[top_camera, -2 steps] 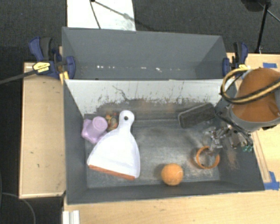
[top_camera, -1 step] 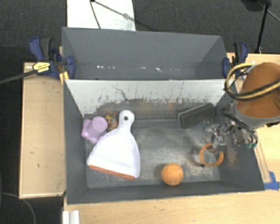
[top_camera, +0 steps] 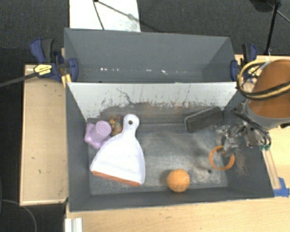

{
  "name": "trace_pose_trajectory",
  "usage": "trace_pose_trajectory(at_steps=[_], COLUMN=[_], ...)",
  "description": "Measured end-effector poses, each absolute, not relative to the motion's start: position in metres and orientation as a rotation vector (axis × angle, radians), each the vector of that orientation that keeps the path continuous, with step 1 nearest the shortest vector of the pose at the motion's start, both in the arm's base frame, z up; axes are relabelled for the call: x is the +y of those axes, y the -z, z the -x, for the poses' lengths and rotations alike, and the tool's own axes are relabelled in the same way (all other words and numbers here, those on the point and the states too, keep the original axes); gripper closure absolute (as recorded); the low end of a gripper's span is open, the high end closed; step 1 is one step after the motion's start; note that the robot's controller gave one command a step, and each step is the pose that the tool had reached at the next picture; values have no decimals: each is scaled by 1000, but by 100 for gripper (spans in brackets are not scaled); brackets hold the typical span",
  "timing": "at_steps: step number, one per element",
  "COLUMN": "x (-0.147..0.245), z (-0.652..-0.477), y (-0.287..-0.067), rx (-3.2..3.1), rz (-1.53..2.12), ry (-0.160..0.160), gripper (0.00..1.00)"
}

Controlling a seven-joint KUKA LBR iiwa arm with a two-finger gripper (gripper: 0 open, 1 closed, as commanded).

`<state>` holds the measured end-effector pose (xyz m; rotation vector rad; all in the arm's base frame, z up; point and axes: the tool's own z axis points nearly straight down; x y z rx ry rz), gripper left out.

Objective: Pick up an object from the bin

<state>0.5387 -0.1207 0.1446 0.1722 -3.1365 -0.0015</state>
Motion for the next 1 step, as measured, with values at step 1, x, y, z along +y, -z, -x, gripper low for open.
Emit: trace_pose_trajectory(at_steps=[1], x=[-121], z=[-540], y=[-165], rx=[-3141], rz=[-172], ry=[-1], gripper=[100])
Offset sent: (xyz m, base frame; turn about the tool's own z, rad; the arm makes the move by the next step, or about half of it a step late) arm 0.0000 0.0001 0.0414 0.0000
